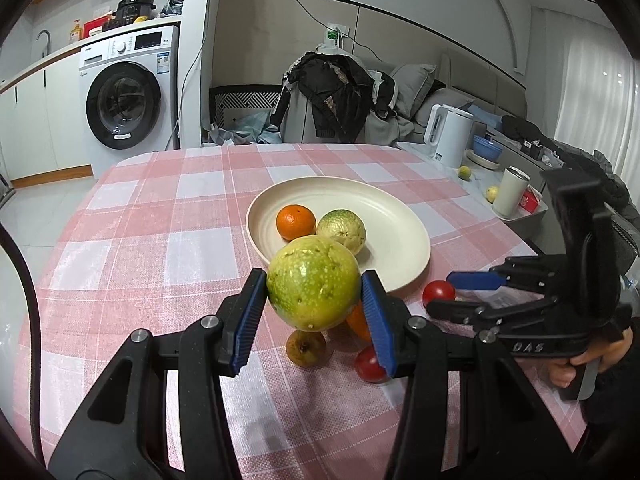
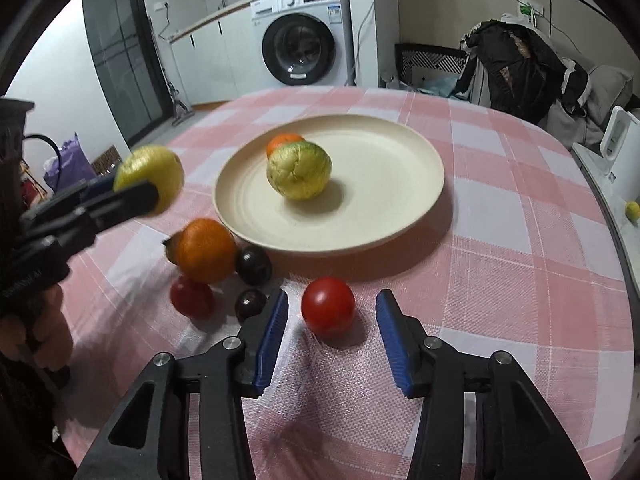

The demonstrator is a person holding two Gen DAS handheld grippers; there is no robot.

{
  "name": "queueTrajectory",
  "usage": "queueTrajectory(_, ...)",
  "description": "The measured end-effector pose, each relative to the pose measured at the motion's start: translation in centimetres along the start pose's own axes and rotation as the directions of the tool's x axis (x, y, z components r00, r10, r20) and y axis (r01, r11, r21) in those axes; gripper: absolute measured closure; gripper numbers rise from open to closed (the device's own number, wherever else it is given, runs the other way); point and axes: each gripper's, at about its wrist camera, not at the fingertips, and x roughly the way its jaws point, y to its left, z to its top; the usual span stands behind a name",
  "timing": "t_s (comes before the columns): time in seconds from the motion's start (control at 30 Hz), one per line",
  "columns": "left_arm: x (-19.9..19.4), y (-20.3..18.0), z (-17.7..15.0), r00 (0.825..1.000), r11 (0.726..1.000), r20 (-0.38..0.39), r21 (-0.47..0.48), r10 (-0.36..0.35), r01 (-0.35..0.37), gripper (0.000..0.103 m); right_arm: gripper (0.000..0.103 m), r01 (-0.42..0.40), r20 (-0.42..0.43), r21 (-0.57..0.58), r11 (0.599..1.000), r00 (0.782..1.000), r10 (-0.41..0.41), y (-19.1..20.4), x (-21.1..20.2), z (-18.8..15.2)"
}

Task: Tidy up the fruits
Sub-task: 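Carry the speckled fruit and tomato over the plate and open both tools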

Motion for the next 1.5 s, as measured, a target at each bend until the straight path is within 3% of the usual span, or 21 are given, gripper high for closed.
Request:
queueTrajectory(0.23, 0.6, 0.1, 0.4, 1.0, 1.0, 0.007, -0.004, 0.003, -0.003, 0.057, 0.074, 0.027, -0.031, -0.049, 0.998, 0.999, -0.028, 0.8, 1.0, -0.1)
queueTrajectory(0.4, 1.0, 0.3, 0.8, 1.0, 1.0, 0.017, -0.01, 0.01, -0.01, 0.057, 0.075, 0.019, -0.013, -0.068, 0.998, 1.0, -0.02, 1.2, 0.5, -0.3)
queueTrajectory(0.57, 1.1, 0.7, 1.2, 0.999, 1.0, 0.037, -0.018, 0.02, -0.019, 0.057, 0.075, 0.014, 0.071, -0.054, 0.998, 0.997, -0.01, 1.2, -1.4, 0.4)
queueTrajectory(0.83, 1.6, 0.8, 2.0, 0.996, 0.999, 0.075, -0.014, 0.051, -0.05, 0.057, 0.075, 0.003, 0.218, 0.014, 1.0, 0.976, -0.006, 0.5, -3.2, 2.6)
queueTrajectory(0.97, 2.3, 0.6, 2.4, 0.995, 0.998, 0.081, -0.012, 0.058, -0.057, 0.057, 0.075, 0.0, 0.243, 0.039, 0.999, 0.97, -0.009, 0.1, -2.8, 3.9)
queueTrajectory(1.5, 5.3, 0.3, 3.2, 0.995, 0.997, 0.067, 0.007, 0.075, -0.075, 0.057, 0.074, 0.008, 0.161, 0.086, 0.996, 0.987, -0.022, -2.1, 1.7, 5.3)
